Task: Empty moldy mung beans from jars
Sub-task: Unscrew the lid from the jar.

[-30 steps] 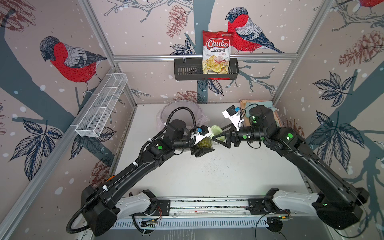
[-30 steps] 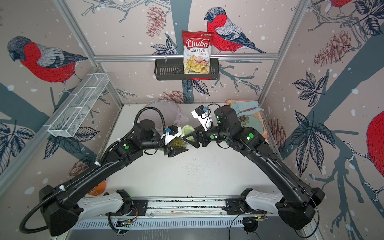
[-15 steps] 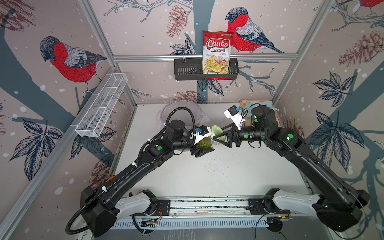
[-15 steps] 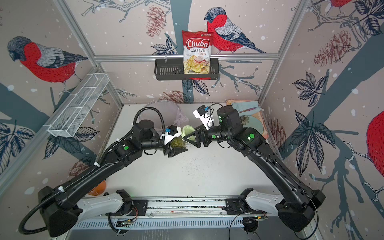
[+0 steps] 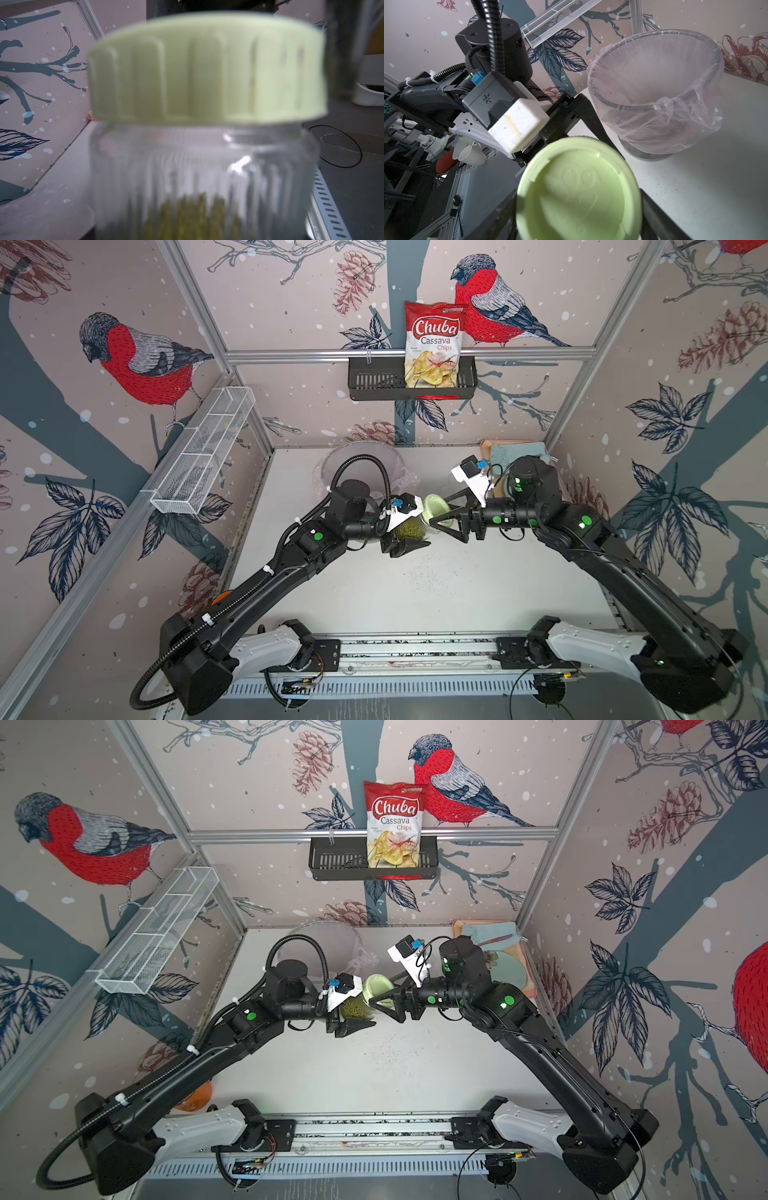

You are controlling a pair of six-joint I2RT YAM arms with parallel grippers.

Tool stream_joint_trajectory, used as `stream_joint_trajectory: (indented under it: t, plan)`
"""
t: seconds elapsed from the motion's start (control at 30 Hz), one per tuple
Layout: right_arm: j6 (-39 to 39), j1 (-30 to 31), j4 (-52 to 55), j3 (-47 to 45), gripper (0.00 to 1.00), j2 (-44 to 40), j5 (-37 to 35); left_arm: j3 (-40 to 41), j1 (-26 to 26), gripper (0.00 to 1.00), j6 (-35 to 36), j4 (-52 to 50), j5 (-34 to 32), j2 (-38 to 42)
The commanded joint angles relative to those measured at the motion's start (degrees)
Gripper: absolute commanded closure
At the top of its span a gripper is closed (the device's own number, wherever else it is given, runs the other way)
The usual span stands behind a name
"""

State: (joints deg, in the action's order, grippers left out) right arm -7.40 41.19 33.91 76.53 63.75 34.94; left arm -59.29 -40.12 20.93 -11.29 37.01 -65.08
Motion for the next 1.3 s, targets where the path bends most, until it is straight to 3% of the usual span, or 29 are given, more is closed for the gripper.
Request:
stream_joint_trajectory:
  t: [0.0,0.17,0.27,0.43,1.27]
  plan:
    - [1.53,0.01,-0.33,-0.35,0.3,-0.11,0.77,-0.79,0.13,1.0,-0.62,5.52,1.56,0.15]
    - [1.69,0.03,-0.95,-1.07,0.25,-0.74,0.75,-0.72,0.13,1.0,-0.63,5.58,1.92,0.13]
    - [1.52,-0.02,-0.69,-1.13,0.13,-0.57,-0.54,-0.7,0.13,1.0,-0.68,5.66,1.92,0.22]
    - [1.25,0.03,-0.32,-1.23,0.07,-0.53,-1.22,-0.7,0.13,1.0,-0.58,5.63,1.66,0.44]
    - [-0.55,-1.72,4.4,-3.85,0.03,-3.66,-5.29,-0.52,0.22,1.0,0.17,5.5,-0.28,1.6]
